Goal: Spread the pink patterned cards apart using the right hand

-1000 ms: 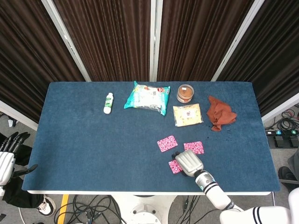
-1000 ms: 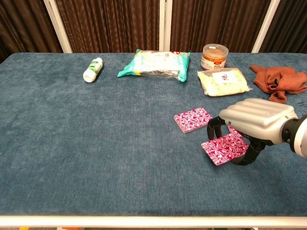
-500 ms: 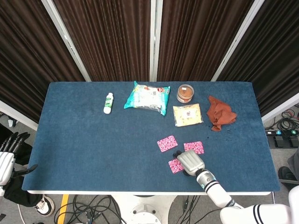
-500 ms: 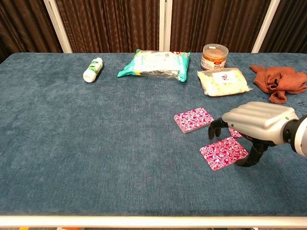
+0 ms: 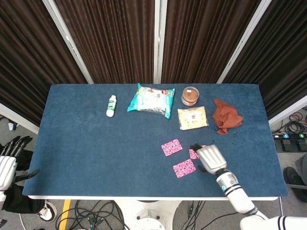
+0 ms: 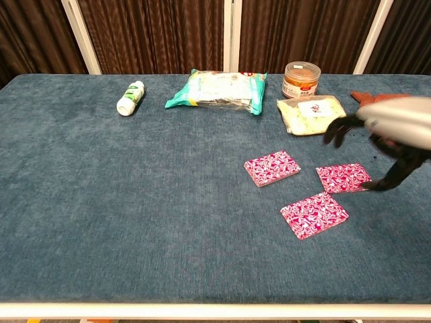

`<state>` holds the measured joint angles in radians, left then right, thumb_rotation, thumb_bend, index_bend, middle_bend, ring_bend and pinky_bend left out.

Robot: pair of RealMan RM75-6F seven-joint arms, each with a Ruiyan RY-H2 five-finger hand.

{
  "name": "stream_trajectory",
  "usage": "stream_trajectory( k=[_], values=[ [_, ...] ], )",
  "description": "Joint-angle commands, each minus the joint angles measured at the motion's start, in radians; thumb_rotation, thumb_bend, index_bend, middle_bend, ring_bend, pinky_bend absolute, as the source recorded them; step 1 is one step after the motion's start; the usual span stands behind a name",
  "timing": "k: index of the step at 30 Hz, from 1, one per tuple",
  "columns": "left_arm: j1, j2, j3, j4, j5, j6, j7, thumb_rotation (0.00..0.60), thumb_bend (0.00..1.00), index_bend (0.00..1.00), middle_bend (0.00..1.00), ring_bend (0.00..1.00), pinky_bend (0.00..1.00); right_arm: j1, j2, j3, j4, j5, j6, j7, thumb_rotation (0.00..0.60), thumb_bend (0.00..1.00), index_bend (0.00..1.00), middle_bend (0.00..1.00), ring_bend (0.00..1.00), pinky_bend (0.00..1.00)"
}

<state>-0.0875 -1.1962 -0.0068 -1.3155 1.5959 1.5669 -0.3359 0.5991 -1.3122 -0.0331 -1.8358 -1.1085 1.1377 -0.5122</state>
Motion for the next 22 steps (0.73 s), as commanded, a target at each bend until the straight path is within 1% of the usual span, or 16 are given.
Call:
stream_trajectory(
  k=[1, 2, 3, 4, 6, 8, 10, 11, 15, 18, 22],
  values=[
    [-0.003, 0.000, 0.000, -0.003, 0.001, -0.004, 0.006, 0.600, 0.02, 0.11, 0.10, 0.00, 0.13, -0.122, 0.062, -0.008, 0.099, -0.153, 0.163, 0.182, 0.600, 0.12, 0.27, 0.29, 0.70, 0.82],
    [-0.003, 0.000, 0.001, -0.005, 0.002, -0.005, 0.009, 0.600, 0.02, 0.11, 0.10, 0.00, 0.13, -0.146, 0.065, -0.011, 0.130, -0.176, 0.198, 0.211, 0.600, 0.12, 0.27, 0.29, 0.66, 0.80],
    [-0.005, 0.001, 0.001, -0.008, 0.003, -0.007, 0.013, 0.600, 0.02, 0.11, 0.10, 0.00, 0.13, -0.176, 0.068, -0.014, 0.171, -0.198, 0.241, 0.243, 0.600, 0.12, 0.27, 0.27, 0.59, 0.76],
    [-0.006, 0.002, 0.001, -0.011, 0.003, -0.009, 0.016, 0.600, 0.02, 0.11, 0.10, 0.00, 0.13, -0.198, 0.069, -0.016, 0.200, -0.210, 0.269, 0.262, 0.600, 0.12, 0.27, 0.25, 0.52, 0.69],
    [-0.008, 0.004, 0.001, -0.017, 0.005, -0.011, 0.026, 0.600, 0.02, 0.11, 0.10, 0.00, 0.13, -0.244, 0.068, -0.020, 0.267, -0.218, 0.319, 0.281, 0.600, 0.12, 0.23, 0.18, 0.34, 0.48],
    [-0.010, 0.006, 0.001, -0.022, 0.006, -0.014, 0.033, 0.600, 0.02, 0.11, 0.10, 0.00, 0.13, -0.275, 0.072, -0.024, 0.302, -0.202, 0.330, 0.283, 0.600, 0.11, 0.11, 0.07, 0.09, 0.18],
    [-0.012, 0.009, 0.002, -0.027, 0.006, -0.016, 0.040, 0.600, 0.02, 0.11, 0.10, 0.00, 0.13, -0.307, 0.073, -0.018, 0.332, -0.180, 0.342, 0.290, 0.600, 0.10, 0.04, 0.01, 0.00, 0.04],
    [-0.012, 0.010, 0.003, -0.030, 0.007, -0.016, 0.042, 0.600, 0.02, 0.11, 0.10, 0.00, 0.13, -0.319, 0.070, -0.013, 0.346, -0.175, 0.348, 0.305, 0.600, 0.10, 0.02, 0.00, 0.00, 0.00],
    [-0.010, 0.009, 0.005, -0.033, 0.007, -0.017, 0.050, 0.600, 0.02, 0.11, 0.10, 0.00, 0.13, -0.356, 0.071, 0.011, 0.415, -0.147, 0.322, 0.432, 0.600, 0.10, 0.00, 0.00, 0.00, 0.00],
    [-0.010, 0.007, 0.006, -0.034, 0.007, -0.018, 0.055, 0.600, 0.02, 0.11, 0.10, 0.00, 0.13, -0.371, 0.072, 0.020, 0.451, -0.147, 0.305, 0.468, 0.600, 0.10, 0.00, 0.00, 0.00, 0.00],
    [-0.013, 0.003, 0.008, -0.038, 0.011, -0.022, 0.065, 0.600, 0.02, 0.11, 0.10, 0.00, 0.13, -0.387, 0.080, 0.032, 0.442, -0.159, 0.295, 0.515, 0.600, 0.10, 0.00, 0.00, 0.00, 0.00]
  ],
)
